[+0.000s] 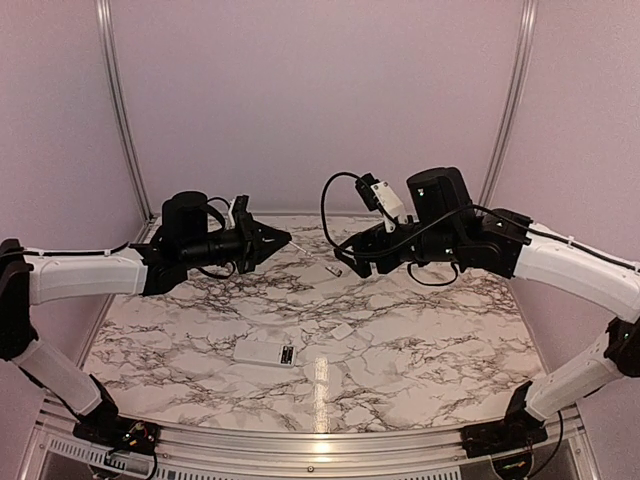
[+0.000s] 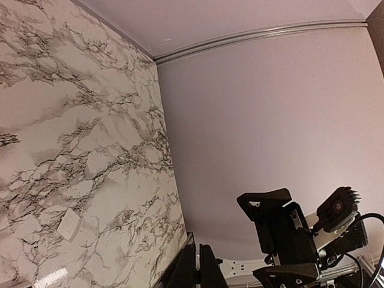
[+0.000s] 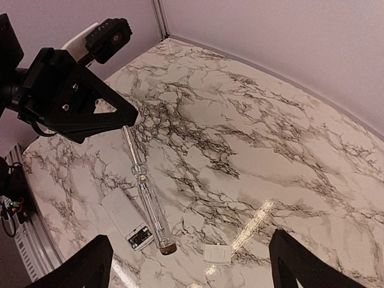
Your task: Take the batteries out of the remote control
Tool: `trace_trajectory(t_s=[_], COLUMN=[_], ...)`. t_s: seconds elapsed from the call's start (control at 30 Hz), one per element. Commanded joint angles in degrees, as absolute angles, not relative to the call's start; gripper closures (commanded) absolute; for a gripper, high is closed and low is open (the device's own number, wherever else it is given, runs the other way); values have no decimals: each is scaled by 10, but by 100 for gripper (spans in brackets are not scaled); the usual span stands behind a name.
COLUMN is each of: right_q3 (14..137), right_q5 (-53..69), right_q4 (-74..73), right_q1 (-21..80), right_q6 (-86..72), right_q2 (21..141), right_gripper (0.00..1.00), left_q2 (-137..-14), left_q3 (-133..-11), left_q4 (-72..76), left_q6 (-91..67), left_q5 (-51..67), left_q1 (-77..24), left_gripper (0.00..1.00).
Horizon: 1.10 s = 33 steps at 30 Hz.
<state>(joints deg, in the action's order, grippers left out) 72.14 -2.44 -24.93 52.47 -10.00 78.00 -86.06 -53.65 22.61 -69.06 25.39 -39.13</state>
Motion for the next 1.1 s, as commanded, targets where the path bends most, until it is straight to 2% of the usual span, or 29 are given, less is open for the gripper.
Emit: trace_trajectory(t_s=[0.0, 0.5, 0.8, 1.07], right_q3=[710, 620, 593, 583], right_q5=[67, 230, 268, 297], right_q4=[-200, 1, 86, 176], right_q1=[499, 403, 400, 400], right_q6=[-174, -413, -478, -587], right_q2=[756, 709, 712, 751], right_gripper=[10, 10, 10, 17], left_q2=[-833, -791, -777, -790], left_q3=[-522, -475, -449, -441], left_q4=[297, 387, 445, 509], left_q6=[-703, -741, -768, -788], left_q5=[246, 220, 208, 204], left_q1=[-394, -394, -395, -394], left_gripper=[100, 100, 100, 100])
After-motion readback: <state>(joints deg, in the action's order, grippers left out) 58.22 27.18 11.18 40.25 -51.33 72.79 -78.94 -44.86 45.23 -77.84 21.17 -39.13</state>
